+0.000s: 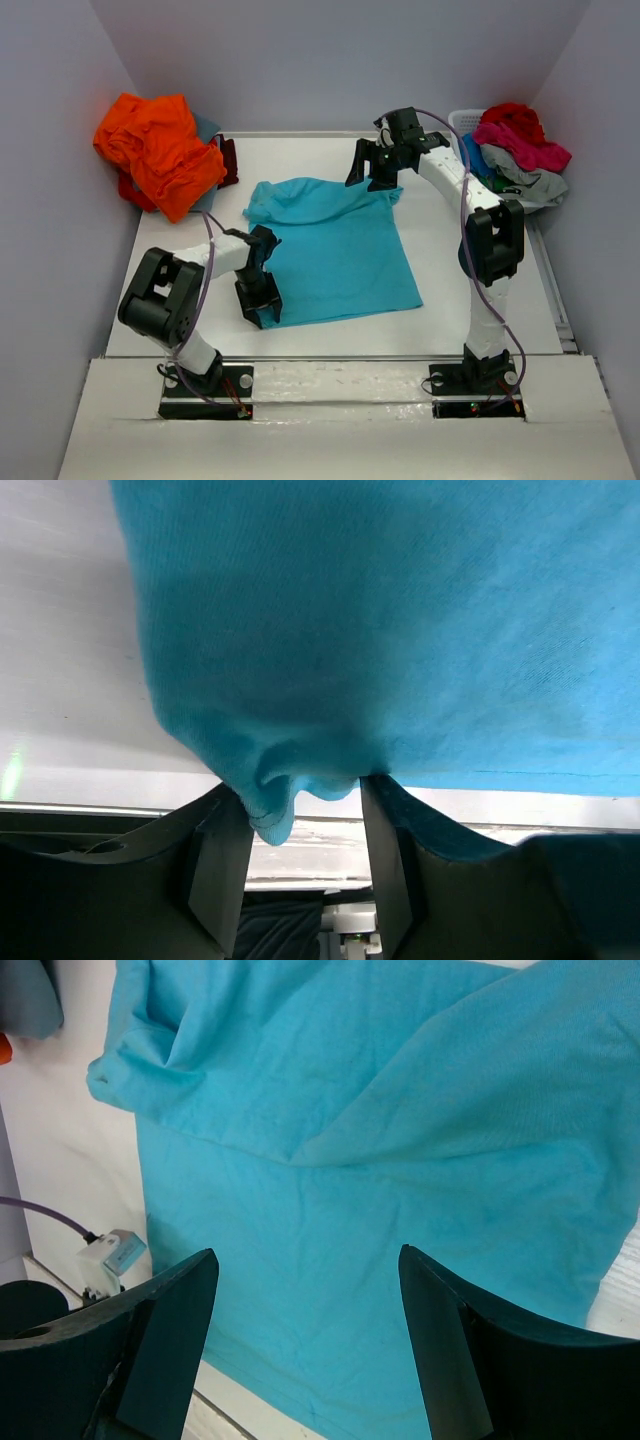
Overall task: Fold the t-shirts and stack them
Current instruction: Flatten out the crumpled T-shirt at the center of the board.
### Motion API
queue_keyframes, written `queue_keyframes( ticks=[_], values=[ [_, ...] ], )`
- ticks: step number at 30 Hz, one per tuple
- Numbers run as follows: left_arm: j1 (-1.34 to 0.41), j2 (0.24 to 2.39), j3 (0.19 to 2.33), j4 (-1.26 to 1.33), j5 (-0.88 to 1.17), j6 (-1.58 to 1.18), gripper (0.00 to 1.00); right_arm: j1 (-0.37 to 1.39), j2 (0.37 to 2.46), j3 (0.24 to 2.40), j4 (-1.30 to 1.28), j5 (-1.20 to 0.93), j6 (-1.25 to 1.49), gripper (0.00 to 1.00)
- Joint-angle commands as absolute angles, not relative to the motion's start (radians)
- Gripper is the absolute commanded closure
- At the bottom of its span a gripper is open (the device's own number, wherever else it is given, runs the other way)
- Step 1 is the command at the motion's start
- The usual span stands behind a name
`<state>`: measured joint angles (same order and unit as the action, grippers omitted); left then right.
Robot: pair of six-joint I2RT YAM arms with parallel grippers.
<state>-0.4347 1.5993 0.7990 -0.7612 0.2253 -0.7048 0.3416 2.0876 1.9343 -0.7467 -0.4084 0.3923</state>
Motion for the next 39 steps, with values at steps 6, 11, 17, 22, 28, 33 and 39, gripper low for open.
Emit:
queue_keyframes(
  ticks=[6,11,17,22,28,33,39],
  values=[
    [-0.426,1.540,0.739,-0.529,0.092,-0.724,0.87,0.347,2.092,1.979,-0.719,-0.489,0.390,0.21],
    [-0.426,1.483,0.726,-0.560,0.120,-0.719,0.94,0.347,2.202,2.026,-0.724,-0.557,0.410,0.21],
    [-0.466,1.427,0.686,-0.607,0.176,-0.722,0.94,0.367,2.384,2.196,-0.750,-0.586,0.411,0.21],
    [-0.491,1.330,0.657,-0.669,0.196,-0.750,0.94,0.367,2.477,2.227,-0.733,-0.571,0.414,0.21],
    [-0.491,1.223,0.618,-0.713,0.222,-0.773,0.94,0.367,2.506,2.243,-0.735,-0.471,0.404,0.22],
    [-0.491,1.241,0.661,-0.712,0.209,-0.770,0.94,0.367,2.453,2.137,-0.732,-0.379,0.393,0.22],
    [-0.456,1.400,0.750,-0.646,0.193,-0.690,0.94,0.367,2.341,1.988,-0.755,-0.244,0.385,0.21]
  ],
)
